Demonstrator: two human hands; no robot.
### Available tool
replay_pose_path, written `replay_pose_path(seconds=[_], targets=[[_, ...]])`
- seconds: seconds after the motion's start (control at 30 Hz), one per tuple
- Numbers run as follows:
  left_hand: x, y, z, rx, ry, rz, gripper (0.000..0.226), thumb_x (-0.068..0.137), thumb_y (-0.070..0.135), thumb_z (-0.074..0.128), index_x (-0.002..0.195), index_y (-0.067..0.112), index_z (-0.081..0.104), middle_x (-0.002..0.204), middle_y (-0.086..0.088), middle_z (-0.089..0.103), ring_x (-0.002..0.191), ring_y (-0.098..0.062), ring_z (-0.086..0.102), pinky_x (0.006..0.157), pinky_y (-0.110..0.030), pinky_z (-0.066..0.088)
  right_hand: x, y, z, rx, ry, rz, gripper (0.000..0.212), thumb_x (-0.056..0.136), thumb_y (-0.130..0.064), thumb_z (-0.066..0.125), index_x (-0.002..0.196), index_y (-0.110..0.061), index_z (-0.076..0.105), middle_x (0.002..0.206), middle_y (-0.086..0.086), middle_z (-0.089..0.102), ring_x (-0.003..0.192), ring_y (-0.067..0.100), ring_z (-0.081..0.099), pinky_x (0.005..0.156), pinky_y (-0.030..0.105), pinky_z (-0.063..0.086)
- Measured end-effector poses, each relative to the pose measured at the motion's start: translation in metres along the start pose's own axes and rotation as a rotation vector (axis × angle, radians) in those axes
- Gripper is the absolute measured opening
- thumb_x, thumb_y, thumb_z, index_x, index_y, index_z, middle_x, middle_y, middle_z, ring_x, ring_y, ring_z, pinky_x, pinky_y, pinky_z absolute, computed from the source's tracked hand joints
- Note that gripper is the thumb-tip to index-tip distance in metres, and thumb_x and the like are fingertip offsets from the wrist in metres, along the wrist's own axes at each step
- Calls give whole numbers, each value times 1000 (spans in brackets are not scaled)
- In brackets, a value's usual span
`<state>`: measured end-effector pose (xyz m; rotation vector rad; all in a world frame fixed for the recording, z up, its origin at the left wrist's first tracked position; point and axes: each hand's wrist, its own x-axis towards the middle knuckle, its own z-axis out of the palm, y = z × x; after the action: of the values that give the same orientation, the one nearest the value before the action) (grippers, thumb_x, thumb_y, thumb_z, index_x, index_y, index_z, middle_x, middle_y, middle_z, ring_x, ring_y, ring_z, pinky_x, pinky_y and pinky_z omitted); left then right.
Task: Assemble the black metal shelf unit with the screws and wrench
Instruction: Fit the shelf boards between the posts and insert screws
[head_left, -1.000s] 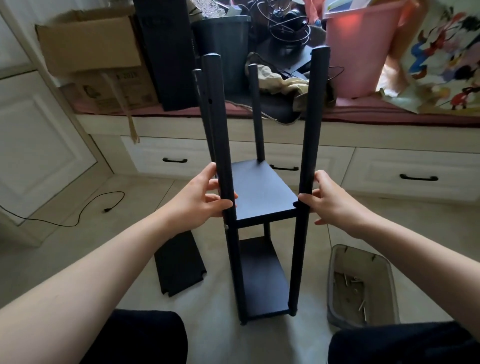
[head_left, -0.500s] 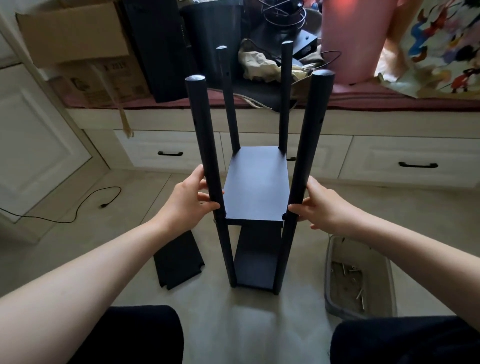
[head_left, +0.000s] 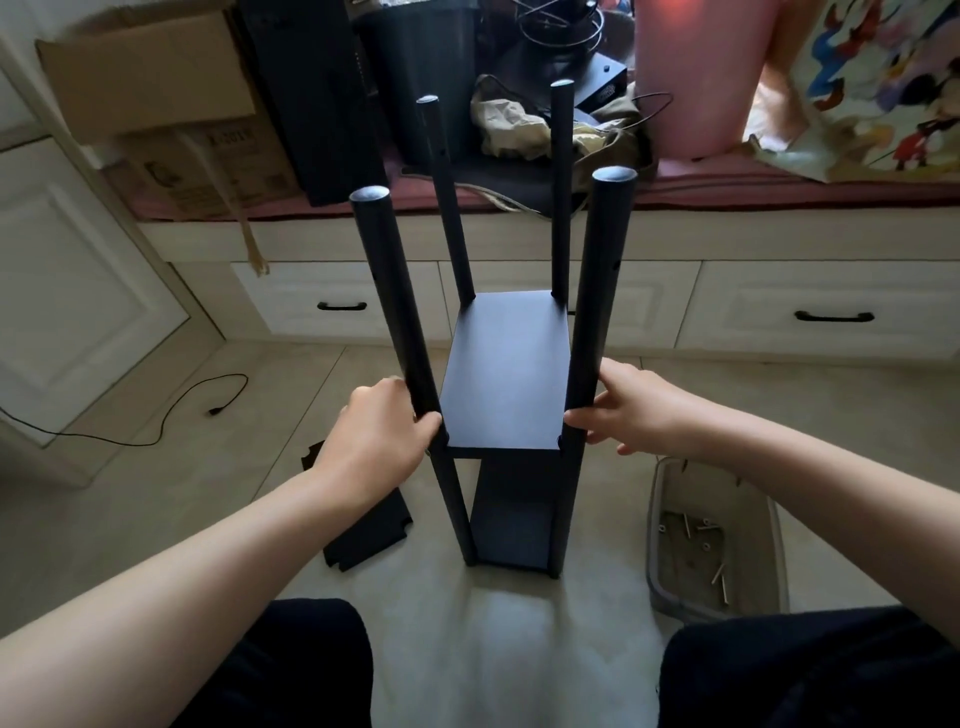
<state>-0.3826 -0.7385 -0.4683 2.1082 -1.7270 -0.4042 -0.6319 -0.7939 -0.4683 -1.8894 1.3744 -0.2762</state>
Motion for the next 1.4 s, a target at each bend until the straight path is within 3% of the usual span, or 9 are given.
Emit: replay_pose_path(seconds=[0.1,0.23,0.33,0.4,0.47,0.6,1.0,1.2,1.4], targets=[[-7,12,-3,200,-39,-55,23,93,26,60,92,4,67,89,-11,69,78,-31,67,74,-45,60,-5,-4,-6,7,10,-17,23,96,-31,60,114,-18,55,107,5,70,98,24,68,79,46,59],[-7,34,11,188,-149,57,25,91,22,59,76,5,67,75,-11,70,67,-22,67,73,-42,61,-8,-6,-11,26,84,-89,22,95,-31,61,114,-22,56,109,-1,68,98,17,66,77,33,56],[-4,52,41,153,-171,269,17,95,22,60,99,14,74,99,-6,72,89,-19,67,84,-38,59,-9,-8,-14,68,171,-159,18,93,-29,63,109,-25,58,105,-3,68,93,12,64,71,29,51],[10,54,61,256,-212,412,44,95,23,63,139,18,55,138,-3,58,130,-24,51,106,-37,46,-11,-7,-14,80,218,-201,16,92,-26,64,108,-23,60,102,-5,68,94,8,64,69,23,46],[28,51,75,417,-298,514,82,92,30,69,158,21,22,165,-1,23,153,-28,12,122,-46,23,-14,-6,-13,90,235,-218,18,93,-24,63,111,-22,62,100,-9,69,96,5,66,73,23,49],[52,40,98,492,-423,465,116,87,39,75,158,29,-16,166,5,-20,151,-36,-23,115,-72,2,-19,-2,-14,85,228,-185,26,96,-29,59,122,-26,58,103,-7,71,97,5,68,89,35,54],[53,33,112,401,-477,474,105,90,56,62,156,38,-17,165,6,-25,150,-37,-25,109,-77,-8,-24,-8,-5,92,262,-117,27,97,-25,59,123,-26,57,97,-3,74,86,12,71,82,34,57],[45,34,116,386,-379,471,105,84,76,53,157,39,-13,167,6,-19,151,-34,-22,111,-74,-7,-21,-9,-3,96,297,-143,23,96,-23,60,119,-20,59,93,-3,74,80,6,71,74,22,57],[40,37,121,402,-287,479,96,87,79,39,157,39,-12,168,8,-15,153,-33,-16,113,-74,-3,-18,-5,-6,149,280,-153,22,95,-23,62,116,-17,61,97,2,75,79,9,72,78,30,59]])
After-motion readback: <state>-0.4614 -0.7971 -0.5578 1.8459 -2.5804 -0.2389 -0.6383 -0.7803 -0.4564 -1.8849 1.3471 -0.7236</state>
